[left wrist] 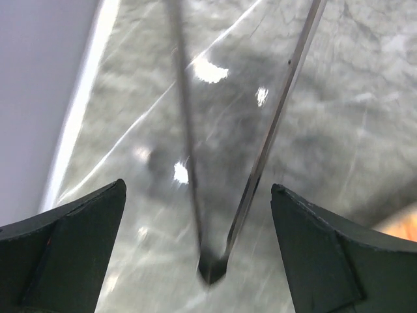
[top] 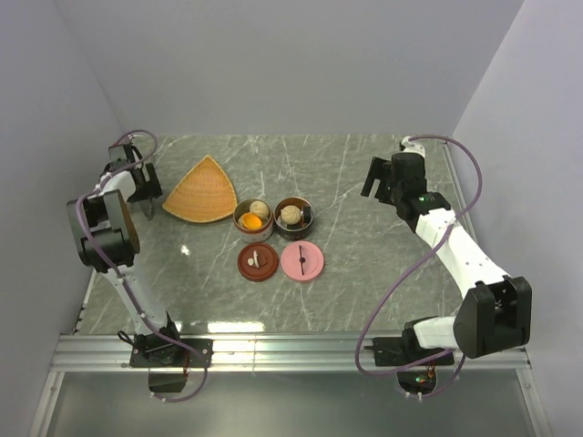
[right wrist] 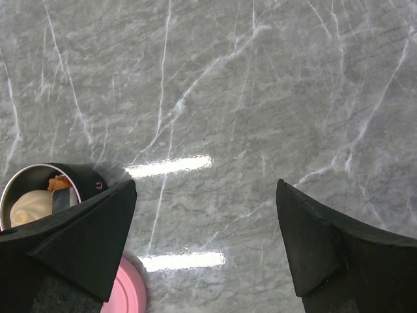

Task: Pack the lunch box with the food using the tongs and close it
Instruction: Put down the clamp, then pick up the lid of the lunch box with the right arm

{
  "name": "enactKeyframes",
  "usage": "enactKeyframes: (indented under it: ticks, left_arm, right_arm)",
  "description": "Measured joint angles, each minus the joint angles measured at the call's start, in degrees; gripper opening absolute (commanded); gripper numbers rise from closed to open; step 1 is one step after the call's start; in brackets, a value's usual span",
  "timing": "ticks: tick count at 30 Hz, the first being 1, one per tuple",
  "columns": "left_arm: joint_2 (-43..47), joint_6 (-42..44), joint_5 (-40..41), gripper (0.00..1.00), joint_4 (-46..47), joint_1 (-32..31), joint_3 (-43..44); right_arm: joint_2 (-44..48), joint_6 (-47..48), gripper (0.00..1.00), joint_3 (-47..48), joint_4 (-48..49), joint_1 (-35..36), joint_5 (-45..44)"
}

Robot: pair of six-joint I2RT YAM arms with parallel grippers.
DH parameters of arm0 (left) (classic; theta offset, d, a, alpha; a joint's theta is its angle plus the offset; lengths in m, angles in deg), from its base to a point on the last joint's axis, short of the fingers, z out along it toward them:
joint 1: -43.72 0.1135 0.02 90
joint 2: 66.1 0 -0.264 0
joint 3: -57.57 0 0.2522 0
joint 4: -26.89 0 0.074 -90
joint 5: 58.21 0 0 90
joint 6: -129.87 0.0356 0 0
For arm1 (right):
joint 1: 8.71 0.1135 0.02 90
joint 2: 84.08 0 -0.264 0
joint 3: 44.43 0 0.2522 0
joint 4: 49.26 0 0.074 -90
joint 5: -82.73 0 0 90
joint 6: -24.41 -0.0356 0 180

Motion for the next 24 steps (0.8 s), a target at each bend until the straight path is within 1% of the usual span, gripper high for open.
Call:
enactKeyframes:
  ticks: [3,8,13,17,20,24]
  left_arm:
    - [5.4,-0.2,1.42,0.99,0.61,-0.07,-3.67]
    - [18.21,-2.03,4.13,1.0,1.97,-0.87,-9.35]
    - [31.43,-5.11,6.64,1.0,3.43,-4.7,-14.64]
    - [39.63,-8.24,7.41,1.0,2.4,-10.03,-16.63]
    - [44.11,-10.71,7.32,1.0,1.09,-13.99,-17.44]
    - [48.85,-13.6,5.97,1.0,-0.96,-16.15,-19.17]
  right_arm:
    - [0.04,0.0,0.94,0.0,0.0,0.0,-0.04]
    - [1.25,0.15,0.93,-0.04,-0.35,0.09,-0.24]
    - [5.79,0.2,0.91,-1.01,-0.42,1.66,-1.14]
    - [10.34,-0.24,0.89,-3.23,-0.7,6.73,-1.64]
    - [12.5,-1.64,0.88,-4.83,-1.09,11.89,-2.32]
    - [13.2,-4.13,0.88,-6.03,-2.36,20.15,-3.93]
